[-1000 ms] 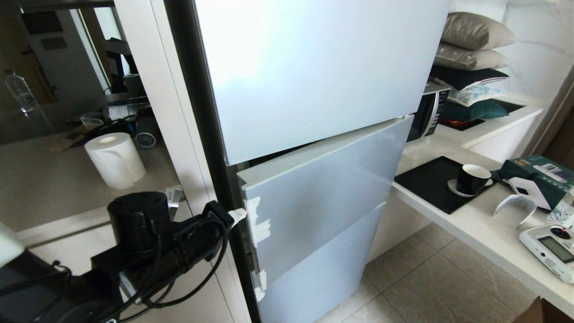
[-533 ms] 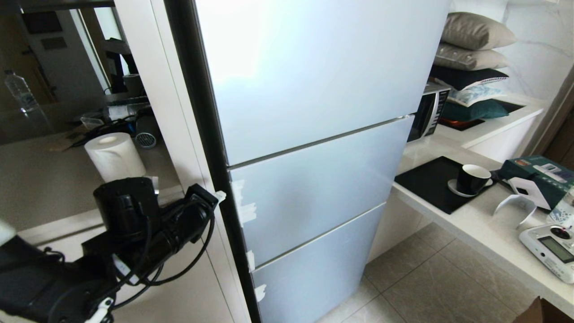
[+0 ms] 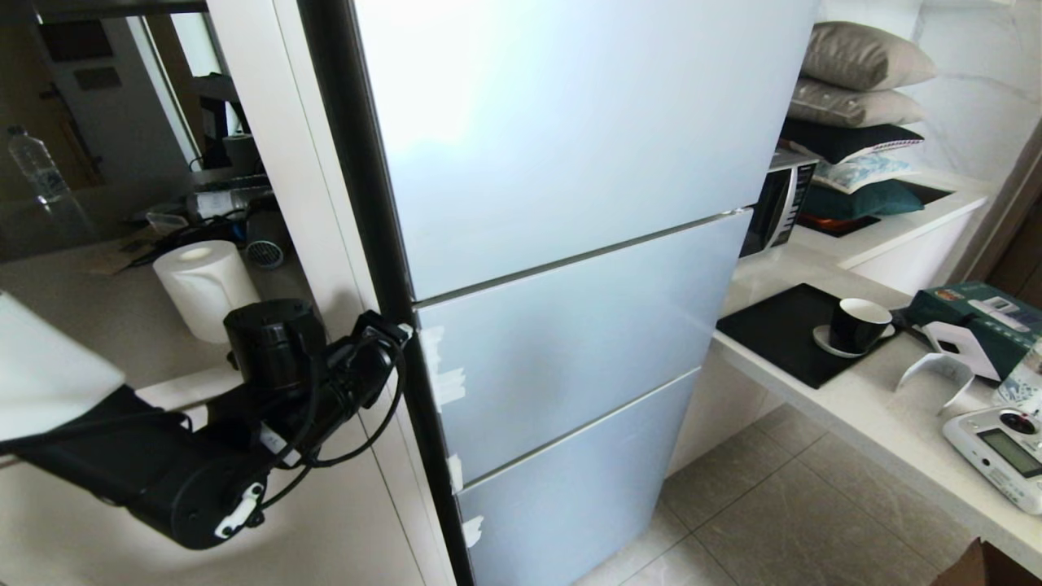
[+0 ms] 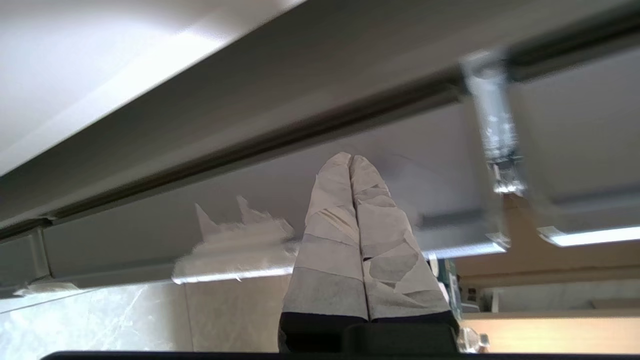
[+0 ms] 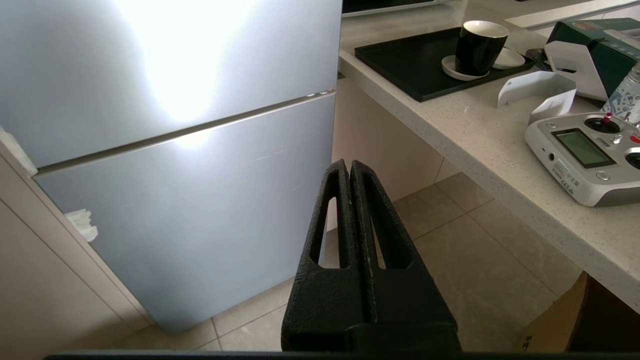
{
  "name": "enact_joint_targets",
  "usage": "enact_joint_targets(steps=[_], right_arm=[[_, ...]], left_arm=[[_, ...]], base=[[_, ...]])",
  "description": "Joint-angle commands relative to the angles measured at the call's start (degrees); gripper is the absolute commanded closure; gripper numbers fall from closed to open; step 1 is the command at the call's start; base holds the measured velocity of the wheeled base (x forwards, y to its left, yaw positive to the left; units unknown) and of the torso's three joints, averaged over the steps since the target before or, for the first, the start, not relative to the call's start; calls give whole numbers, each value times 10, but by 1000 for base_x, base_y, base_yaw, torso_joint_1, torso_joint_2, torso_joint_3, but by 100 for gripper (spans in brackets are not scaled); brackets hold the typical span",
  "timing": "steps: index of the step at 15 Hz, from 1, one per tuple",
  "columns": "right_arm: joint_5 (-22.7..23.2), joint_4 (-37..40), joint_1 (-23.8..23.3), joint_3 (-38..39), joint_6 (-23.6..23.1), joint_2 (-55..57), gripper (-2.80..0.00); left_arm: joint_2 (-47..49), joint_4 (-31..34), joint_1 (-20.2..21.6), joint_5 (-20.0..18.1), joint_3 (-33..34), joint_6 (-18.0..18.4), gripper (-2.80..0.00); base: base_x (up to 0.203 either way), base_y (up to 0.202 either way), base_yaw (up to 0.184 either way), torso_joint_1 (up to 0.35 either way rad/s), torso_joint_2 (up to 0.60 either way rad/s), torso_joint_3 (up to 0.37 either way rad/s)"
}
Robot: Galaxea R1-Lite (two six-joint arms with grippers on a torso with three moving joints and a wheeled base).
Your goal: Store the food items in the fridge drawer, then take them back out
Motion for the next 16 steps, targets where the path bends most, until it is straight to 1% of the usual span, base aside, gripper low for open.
enact_joint_targets(steps=[1,3,6,9,11,16], right_arm=[[0,0,0,0,0,0,0],[0,0,0,0,0,0,0],[0,0,0,0,0,0,0],[0,0,0,0,0,0,0],[0,0,0,0,0,0,0],[0,0,0,0,0,0,0]], left_arm=[[22,-3,0,3,-9,-3,0],[26,-3,0,7,-11,-4,0],[26,-3,-6,0,-11,-6,0],[23,-3,-30,-17,-6,-7,0],[18,-3,-43,-17,1,-8,0],[-10,-3,-83,-11,42,-7,0]], base=[[0,0,0,0,0,0],[0,0,0,0,0,0],[0,0,0,0,0,0],[0,0,0,0,0,0],[0,0,0,0,0,0],[0,0,0,0,0,0]])
